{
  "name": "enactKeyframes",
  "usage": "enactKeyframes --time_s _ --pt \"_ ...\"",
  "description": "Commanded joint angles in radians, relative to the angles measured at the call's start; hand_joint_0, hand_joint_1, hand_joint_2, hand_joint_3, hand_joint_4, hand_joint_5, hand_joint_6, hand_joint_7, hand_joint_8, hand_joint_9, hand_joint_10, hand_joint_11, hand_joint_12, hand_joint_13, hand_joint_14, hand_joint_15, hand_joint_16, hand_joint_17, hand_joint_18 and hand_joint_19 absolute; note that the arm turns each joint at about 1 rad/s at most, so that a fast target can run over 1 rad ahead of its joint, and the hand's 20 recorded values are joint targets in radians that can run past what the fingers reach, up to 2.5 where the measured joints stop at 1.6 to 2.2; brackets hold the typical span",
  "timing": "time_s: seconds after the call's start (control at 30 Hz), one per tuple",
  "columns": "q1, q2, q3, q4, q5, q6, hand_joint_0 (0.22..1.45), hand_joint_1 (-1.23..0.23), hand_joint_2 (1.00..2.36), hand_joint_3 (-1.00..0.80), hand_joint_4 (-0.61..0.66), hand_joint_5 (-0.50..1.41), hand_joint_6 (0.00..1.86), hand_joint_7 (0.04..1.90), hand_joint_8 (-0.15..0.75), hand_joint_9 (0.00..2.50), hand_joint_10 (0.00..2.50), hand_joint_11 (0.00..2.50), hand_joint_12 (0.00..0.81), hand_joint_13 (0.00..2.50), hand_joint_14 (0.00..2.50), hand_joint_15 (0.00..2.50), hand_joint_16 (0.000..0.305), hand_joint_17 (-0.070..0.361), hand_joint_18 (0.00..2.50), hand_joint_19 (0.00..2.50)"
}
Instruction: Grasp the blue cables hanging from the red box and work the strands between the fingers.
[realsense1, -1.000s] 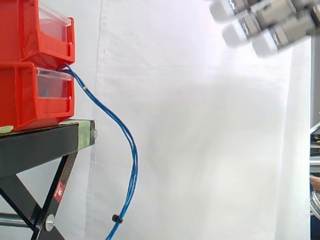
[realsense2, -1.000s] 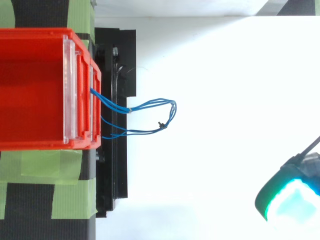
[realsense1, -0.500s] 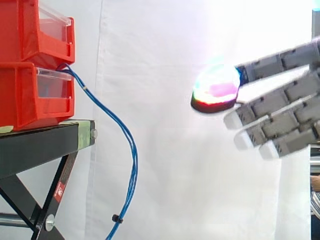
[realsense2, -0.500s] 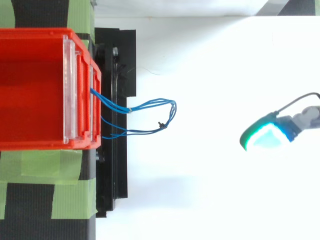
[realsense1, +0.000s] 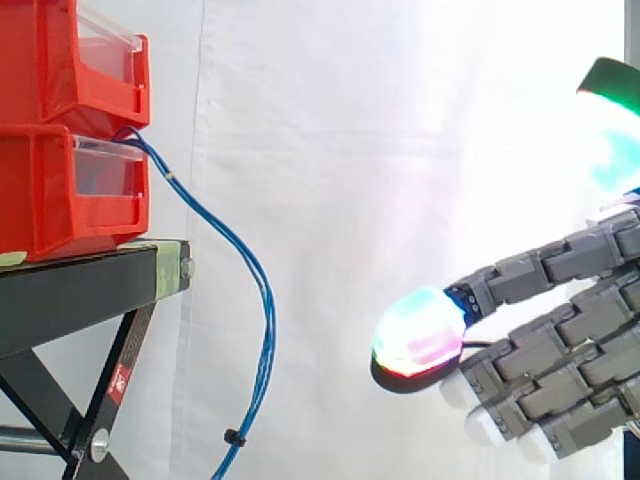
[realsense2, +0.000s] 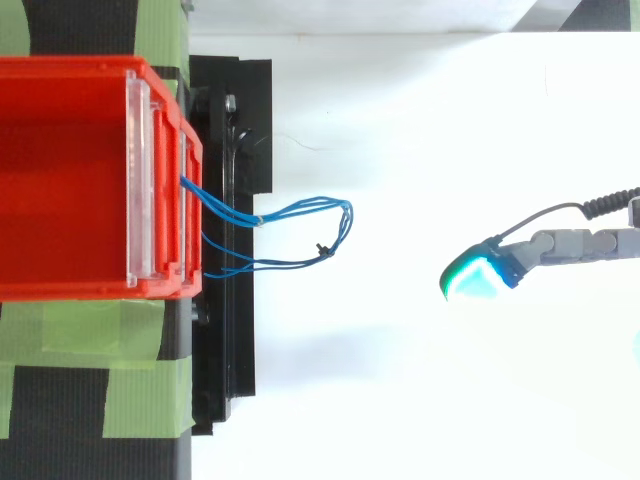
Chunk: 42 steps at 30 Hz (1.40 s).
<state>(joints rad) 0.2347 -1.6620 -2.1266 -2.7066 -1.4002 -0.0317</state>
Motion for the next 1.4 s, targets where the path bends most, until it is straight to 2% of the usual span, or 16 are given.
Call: enactKeyframes --time_s 0.0,0.13,0.3,0.33,0.5,0.73,0.87,0.9,1.0,1.07,1.1,1.13,1.2,1.23,1.27,1.37 --pt "0.000 -0.004 0.000 0.030 0.001 -0.008 0.70 -0.43 1.00 -1.00 0.12 -0.44 0.01 0.70 0.273 0.00 0.00 0.08 0.340 0.00 0.00 0.16 0.070 0.159 0.00 0.06" --pt "-0.003 -0.018 -0.001 0.037 0.017 -0.051 0.70 -0.43 1.00 -1.00 0.12 -0.44 0.01 0.70 0.273 0.00 0.00 0.09 0.339 0.00 0.00 0.16 0.070 0.158 0.00 0.06" --pt "-0.012 -0.078 0.000 0.067 0.018 -0.050 0.70 -0.43 1.00 -1.00 0.13 -0.43 0.01 0.71 0.273 0.00 0.00 0.08 0.339 0.00 0.00 0.16 0.070 0.157 0.00 0.06" --pt "-0.015 -0.099 -0.001 0.102 0.021 -0.037 0.70 -0.43 1.00 -1.00 0.13 -0.43 0.01 0.71 0.274 0.00 0.00 0.08 0.339 0.00 0.00 0.16 0.070 0.158 0.00 0.07" --pt "-0.015 -0.104 -0.001 0.151 0.026 -0.033 0.71 -0.43 1.00 -1.00 0.13 -0.42 0.01 0.71 0.275 0.01 0.00 0.08 0.338 0.00 0.00 0.16 0.070 0.157 0.00 0.07" --pt "-0.018 -0.104 -0.001 0.166 0.086 -0.045 0.71 -0.43 1.00 -1.00 0.13 -0.42 0.01 0.71 0.275 0.01 0.00 0.08 0.337 0.00 0.00 0.16 0.069 0.156 0.00 0.07" --pt "-0.017 -0.104 -0.001 0.189 0.113 -0.093 0.71 -0.43 1.00 -1.00 0.13 -0.42 0.01 0.71 0.273 0.01 0.00 0.09 0.337 0.00 0.00 0.16 0.069 0.156 0.00 0.07" --pt "-0.014 -0.104 0.000 0.223 0.135 -0.136 0.71 -0.43 1.00 -1.00 0.13 -0.42 0.01 0.71 0.273 0.01 0.00 0.08 0.337 0.00 0.00 0.16 0.069 0.156 0.00 0.07" --pt "-0.014 -0.134 0.000 0.284 0.170 -0.174 0.71 -0.44 1.00 -1.00 0.13 -0.41 0.01 0.71 0.274 0.01 0.00 0.08 0.337 0.00 0.00 0.16 0.069 0.156 0.00 0.07" --pt "-0.014 -0.157 0.000 0.311 0.178 -0.177 0.71 -0.43 1.00 -1.00 0.13 -0.41 0.01 0.71 0.274 0.01 0.00 0.09 0.337 0.00 0.00 0.16 0.069 0.156 0.00 0.07" --pt "-0.014 -0.182 0.000 0.346 0.181 -0.177 0.71 -0.44 1.00 -1.00 0.13 -0.41 0.01 0.71 0.275 0.01 0.00 0.09 0.338 0.00 0.00 0.16 0.069 0.156 0.00 0.06" --pt "-0.014 -0.240 0.000 0.424 0.184 -0.162 0.71 -0.44 1.00 -1.00 0.13 -0.41 0.01 0.71 0.274 0.01 0.00 0.08 0.338 0.00 0.00 0.16 0.069 0.156 0.00 0.07" --pt "-0.012 -0.254 0.000 0.446 0.184 -0.155 0.71 -0.43 1.00 -1.00 0.13 -0.41 0.01 0.71 0.275 0.02 0.00 0.08 0.337 0.00 0.00 0.17 0.069 0.156 0.00 0.07" --pt "-0.014 -0.298 0.005 0.525 0.187 -0.128 0.71 -0.43 1.00 -1.00 0.13 -0.41 0.01 0.71 0.276 0.02 0.00 0.09 0.337 0.00 0.00 0.17 0.069 0.156 0.00 0.06" --pt "-0.014 -0.320 0.010 0.561 0.188 -0.109 0.71 -0.43 1.00 -1.00 0.13 -0.41 0.01 0.71 0.275 0.02 0.00 0.09 0.337 0.00 0.00 0.17 0.069 0.156 0.00 0.07" --pt "-0.015 -0.324 0.014 0.593 0.194 -0.088 0.71 -0.43 1.00 -1.00 0.14 -0.40 0.01 0.71 0.276 0.02 0.00 0.09 0.337 0.00 0.00 0.16 0.069 0.156 0.00 0.07"
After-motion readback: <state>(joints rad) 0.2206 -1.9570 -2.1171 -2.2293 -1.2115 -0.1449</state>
